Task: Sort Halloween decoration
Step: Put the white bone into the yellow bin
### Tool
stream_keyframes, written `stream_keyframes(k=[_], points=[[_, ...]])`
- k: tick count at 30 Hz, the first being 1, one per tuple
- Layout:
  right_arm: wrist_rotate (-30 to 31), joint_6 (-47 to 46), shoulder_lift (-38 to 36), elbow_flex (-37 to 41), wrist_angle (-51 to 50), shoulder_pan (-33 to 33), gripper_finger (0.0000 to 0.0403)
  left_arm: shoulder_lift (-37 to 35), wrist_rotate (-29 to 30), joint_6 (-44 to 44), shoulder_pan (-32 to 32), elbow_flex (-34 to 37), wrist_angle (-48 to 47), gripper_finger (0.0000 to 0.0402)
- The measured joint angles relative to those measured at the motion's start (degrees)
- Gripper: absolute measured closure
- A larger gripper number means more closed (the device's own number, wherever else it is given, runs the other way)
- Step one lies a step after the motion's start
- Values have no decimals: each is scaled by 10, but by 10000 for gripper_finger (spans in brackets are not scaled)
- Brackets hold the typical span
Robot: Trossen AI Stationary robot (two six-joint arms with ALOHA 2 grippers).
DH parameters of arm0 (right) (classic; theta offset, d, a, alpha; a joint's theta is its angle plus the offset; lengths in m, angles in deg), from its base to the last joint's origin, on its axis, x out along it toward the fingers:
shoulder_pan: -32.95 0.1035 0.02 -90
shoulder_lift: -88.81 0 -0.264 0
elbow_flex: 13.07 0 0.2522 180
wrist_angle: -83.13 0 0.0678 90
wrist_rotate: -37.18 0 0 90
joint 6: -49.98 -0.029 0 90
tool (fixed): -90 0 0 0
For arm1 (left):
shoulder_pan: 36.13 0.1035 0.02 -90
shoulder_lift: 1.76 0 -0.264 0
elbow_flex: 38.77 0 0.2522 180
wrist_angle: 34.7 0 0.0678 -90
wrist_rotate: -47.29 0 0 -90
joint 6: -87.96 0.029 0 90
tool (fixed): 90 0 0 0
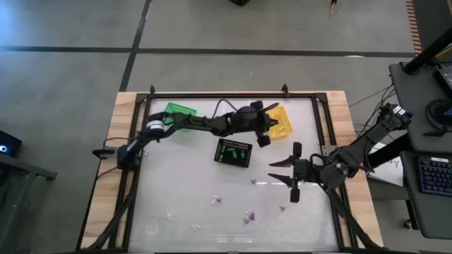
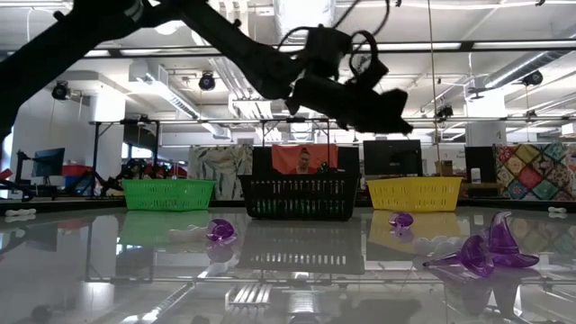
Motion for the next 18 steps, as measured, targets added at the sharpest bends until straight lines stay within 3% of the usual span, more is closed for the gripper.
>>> stream_keyframes(k=[7, 18], points=[[0, -1, 3, 0, 0, 0, 266, 20, 0, 0, 4, -39, -80, 401], [0, -1, 3, 0, 0, 0, 266, 20, 1, -22, 17, -39, -68, 384]])
